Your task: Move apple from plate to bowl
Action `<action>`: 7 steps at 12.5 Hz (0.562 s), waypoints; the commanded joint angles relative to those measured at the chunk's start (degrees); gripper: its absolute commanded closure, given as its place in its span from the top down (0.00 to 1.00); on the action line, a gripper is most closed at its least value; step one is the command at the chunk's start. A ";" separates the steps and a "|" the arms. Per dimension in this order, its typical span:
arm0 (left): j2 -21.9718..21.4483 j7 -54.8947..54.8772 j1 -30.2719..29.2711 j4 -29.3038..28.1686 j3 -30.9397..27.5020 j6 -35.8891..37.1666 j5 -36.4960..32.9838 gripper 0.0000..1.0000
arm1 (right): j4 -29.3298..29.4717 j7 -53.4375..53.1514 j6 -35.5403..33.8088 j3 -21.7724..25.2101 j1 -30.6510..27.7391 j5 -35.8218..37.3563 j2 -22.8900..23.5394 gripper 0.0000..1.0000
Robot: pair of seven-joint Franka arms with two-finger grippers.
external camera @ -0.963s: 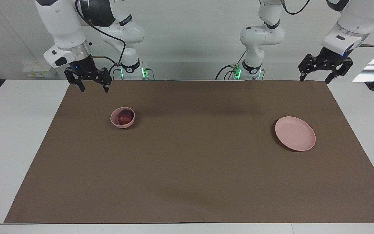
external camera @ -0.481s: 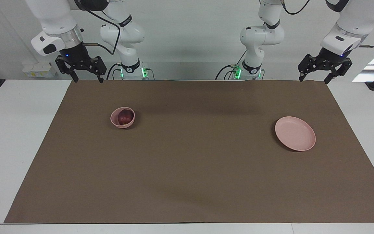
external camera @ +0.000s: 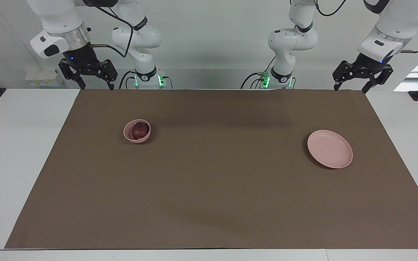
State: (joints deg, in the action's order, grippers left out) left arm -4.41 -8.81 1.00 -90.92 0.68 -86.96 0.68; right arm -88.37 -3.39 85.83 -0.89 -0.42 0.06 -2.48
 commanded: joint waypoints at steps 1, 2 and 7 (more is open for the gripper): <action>-1.75 0.02 -0.39 -1.98 0.38 -0.41 -0.77 1.00 | 0.30 -0.30 0.12 -0.25 -0.46 -1.38 0.11 1.00; -1.75 0.02 -0.39 -1.98 0.38 -0.32 -0.77 1.00 | 0.30 -0.30 0.12 -0.34 -0.46 -1.38 0.11 1.00; -1.57 -0.33 -0.04 -1.54 0.38 -0.67 -0.60 1.00 | 0.22 -0.47 0.12 -0.25 -0.46 -1.20 0.02 1.00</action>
State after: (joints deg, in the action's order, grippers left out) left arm -4.50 -8.81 1.02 -91.07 0.78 -86.99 0.68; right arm -88.37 -3.39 85.83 -0.95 -0.39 0.03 -2.48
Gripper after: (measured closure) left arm 0.000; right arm 0.000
